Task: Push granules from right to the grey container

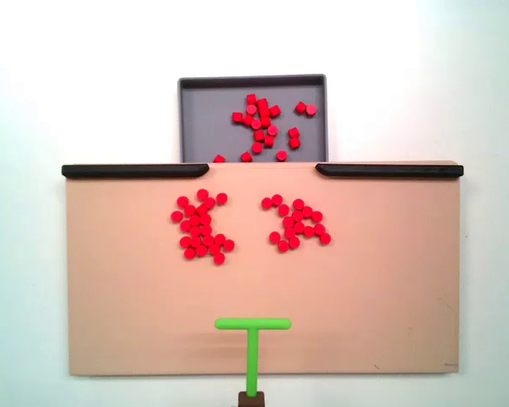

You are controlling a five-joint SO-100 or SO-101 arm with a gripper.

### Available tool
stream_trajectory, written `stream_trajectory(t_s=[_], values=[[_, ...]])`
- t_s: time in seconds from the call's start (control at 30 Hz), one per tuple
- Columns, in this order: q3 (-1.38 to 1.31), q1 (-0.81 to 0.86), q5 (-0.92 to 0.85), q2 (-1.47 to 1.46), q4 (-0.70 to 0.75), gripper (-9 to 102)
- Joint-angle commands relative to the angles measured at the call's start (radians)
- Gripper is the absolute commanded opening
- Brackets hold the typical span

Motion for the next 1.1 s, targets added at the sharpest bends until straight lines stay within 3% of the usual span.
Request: stream_trajectory(t_s=[0.0,1.07], values=[[-0.008,0.100,-0.144,-0.006,-0.003,0],[-0.008,0.121,-0.144,0.000,-0.003,0]])
